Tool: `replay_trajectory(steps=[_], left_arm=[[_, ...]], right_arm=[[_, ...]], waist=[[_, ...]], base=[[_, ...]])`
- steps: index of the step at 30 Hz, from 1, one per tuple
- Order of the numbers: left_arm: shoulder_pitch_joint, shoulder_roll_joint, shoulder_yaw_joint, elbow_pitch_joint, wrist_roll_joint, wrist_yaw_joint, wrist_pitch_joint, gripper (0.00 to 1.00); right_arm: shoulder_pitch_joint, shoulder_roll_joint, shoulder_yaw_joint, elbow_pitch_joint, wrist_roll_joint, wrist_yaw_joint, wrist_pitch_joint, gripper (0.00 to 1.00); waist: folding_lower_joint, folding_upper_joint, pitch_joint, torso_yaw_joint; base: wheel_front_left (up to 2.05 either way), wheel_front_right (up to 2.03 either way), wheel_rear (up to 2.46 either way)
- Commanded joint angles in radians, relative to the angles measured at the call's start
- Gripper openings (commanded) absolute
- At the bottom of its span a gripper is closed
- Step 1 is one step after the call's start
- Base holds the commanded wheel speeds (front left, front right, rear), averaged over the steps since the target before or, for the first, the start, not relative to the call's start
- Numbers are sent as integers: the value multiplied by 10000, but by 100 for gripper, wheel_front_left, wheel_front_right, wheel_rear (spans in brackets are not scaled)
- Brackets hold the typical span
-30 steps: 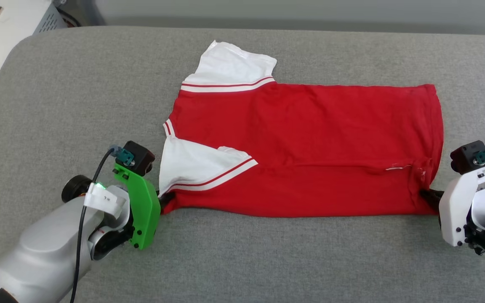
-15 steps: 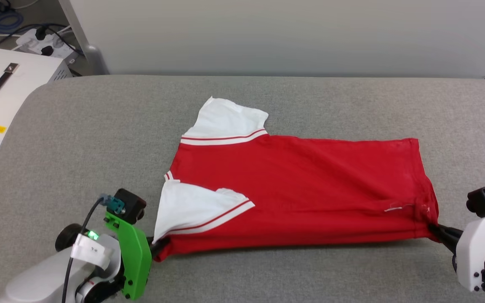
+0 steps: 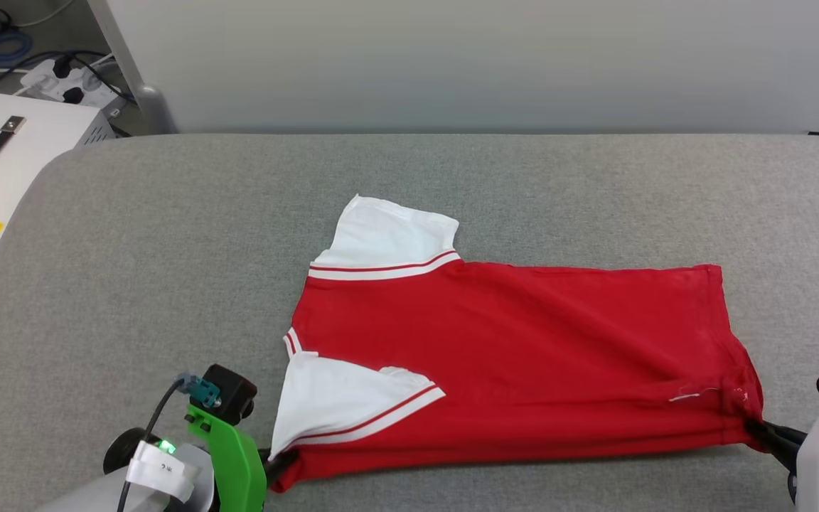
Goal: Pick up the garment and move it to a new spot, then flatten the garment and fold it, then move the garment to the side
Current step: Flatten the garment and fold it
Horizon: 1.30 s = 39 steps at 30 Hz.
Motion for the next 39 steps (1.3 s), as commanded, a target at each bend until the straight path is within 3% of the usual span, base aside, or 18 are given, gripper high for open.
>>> replay_trajectory(steps=[1, 10, 11, 12, 13, 14, 15, 20, 25, 33, 39], left_arm=[[88, -6, 60, 152, -16, 99, -56, 0], [-152, -821, 110, 1732, -90, -265, -213, 0], [-161, -917, 100, 1953, -70, -336, -271, 17], [-163, -995, 106, 2112, -71, -382, -331, 65], [-162, -1075, 121, 2272, -62, -432, -435, 100], [-156, -1116, 141, 2366, -53, -471, -532, 100], [-139, -1131, 147, 2461, -39, -517, -614, 100], [-214, -825, 209, 2330, 274, -522, -1046, 100], [-573, -240, 537, 1553, 717, -141, -1641, 100], [-1881, 256, 1370, 541, 1378, 596, -2241, 100], [-3462, -39, 1801, 844, 1625, 358, -1933, 100]], right_arm=[[26, 140, -143, 51, -151, -7, 137, 0], [-614, 1102, -189, 1163, -566, -7, 242, 0], [-663, 1194, -128, 1325, -615, -7, 145, 0], [-688, 1251, -76, 1449, -664, -7, 57, 0], [-706, 1330, -45, 1588, -704, -7, -100, 27], [-710, 1393, -44, 1676, -723, -7, -258, 90], [-704, 1454, -79, 1749, -772, -7, -490, 100], [-427, 1541, -539, 1636, -1313, -7, -1771, 100], [-125, 1850, -1578, 968, -2096, -7, -2926, 100], [-138, 3310, -3411, -746, -4245, -7, -4331, 100], [-253, 4298, -3976, -2257, -5532, -7, -4964, 100]], waist=[[0, 0, 230, -65], [0, 0, 800, -47], [0, 0, 801, -33], [0, 0, 785, -11], [0, 0, 746, 24], [0, 0, 702, 52], [0, 0, 634, 83], [0, 0, 225, 236], [0, 0, 33, 209], [0, 0, 222, -163], [0, 0, 878, -552]], base=[[0, 0, 0], [0, 0, 0], [0, 0, 0], [0, 0, 0], [0, 0, 0], [0, 0, 0], [0, 0, 0], [0, 0, 0], [0, 0, 0], [0, 0, 0], [0, 0, 0]])
